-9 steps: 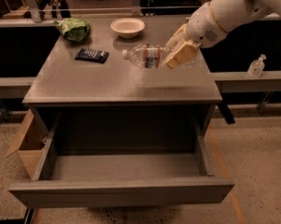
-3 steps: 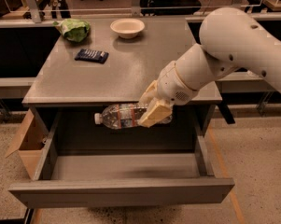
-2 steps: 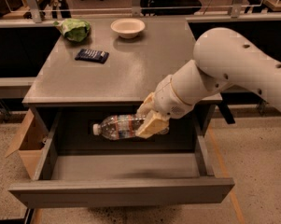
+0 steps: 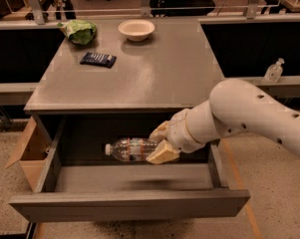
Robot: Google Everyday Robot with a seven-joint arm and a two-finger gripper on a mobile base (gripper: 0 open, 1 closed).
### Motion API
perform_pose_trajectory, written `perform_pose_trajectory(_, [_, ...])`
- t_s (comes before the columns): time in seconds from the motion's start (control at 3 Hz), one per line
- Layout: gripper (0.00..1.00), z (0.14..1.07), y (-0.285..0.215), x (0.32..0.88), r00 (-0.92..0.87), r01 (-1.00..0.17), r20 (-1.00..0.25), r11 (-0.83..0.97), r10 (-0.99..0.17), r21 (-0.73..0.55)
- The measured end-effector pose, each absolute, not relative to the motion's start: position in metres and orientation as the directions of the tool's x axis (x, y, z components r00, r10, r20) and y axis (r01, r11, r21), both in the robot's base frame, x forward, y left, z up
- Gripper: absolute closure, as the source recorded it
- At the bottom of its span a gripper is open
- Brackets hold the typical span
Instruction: Place water bottle into top drawer
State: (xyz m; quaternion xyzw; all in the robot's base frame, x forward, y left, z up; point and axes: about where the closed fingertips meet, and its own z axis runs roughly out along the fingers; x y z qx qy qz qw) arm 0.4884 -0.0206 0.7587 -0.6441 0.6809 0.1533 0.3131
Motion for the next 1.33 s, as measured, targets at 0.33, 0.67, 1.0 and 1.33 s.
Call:
perform_pose_trajectory(0.33, [1.00, 0.729, -0.025, 0.497, 0.010, -0.961, -0.649, 0.173, -0.760, -0.217])
perform_pose_trajectory(0.67, [1.00, 0.704, -0.026, 0.510, 0.006, -0.951, -0.670, 0.202, -0.742, -0.232])
perform_pose_trajectory(1.0, [1.00, 0.681, -0.024, 0.524, -0.004, -0.944, -0.689, 0.230, -0.725, -0.237])
perform_pose_trajectory(1.33, [0.98, 0.659, -0.020, 0.542, -0.015, -0.943, -0.702, 0.243, -0.712, -0.227])
